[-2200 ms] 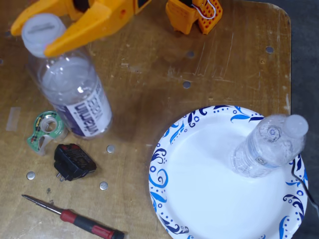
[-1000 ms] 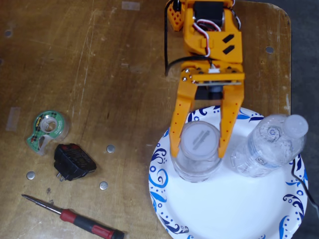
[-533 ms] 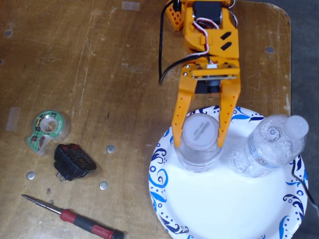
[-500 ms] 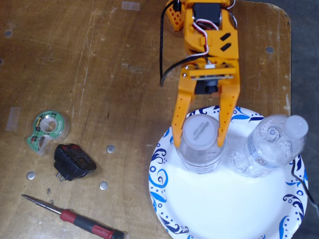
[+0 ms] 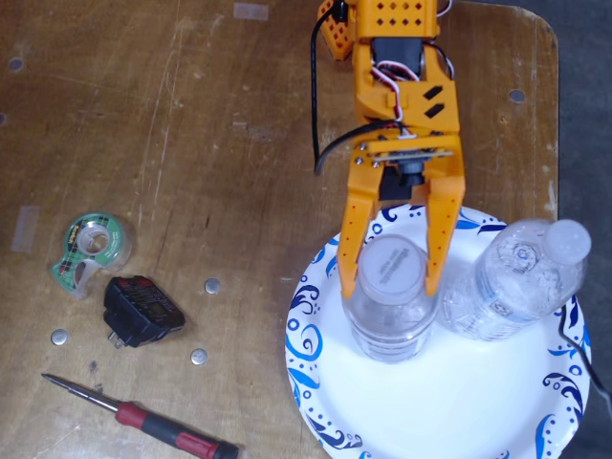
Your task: Move the bottles to the plate
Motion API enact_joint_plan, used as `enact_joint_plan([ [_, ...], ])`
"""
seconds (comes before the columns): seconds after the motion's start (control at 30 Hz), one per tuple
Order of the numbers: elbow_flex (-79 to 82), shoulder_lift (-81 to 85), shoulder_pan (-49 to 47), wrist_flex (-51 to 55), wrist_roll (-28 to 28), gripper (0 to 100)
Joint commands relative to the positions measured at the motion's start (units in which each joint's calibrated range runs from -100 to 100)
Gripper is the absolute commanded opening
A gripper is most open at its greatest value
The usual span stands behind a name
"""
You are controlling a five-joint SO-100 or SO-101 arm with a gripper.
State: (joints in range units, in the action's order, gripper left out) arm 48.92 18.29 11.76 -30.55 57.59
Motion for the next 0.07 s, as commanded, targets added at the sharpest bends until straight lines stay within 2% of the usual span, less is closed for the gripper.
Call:
enact_joint_plan([
  [0.0, -0.18, 0.18, 0.05, -0.87, -0.63, 11],
  [0.03, -0.18, 0.09, 0.15, -0.95, -0.68, 11],
])
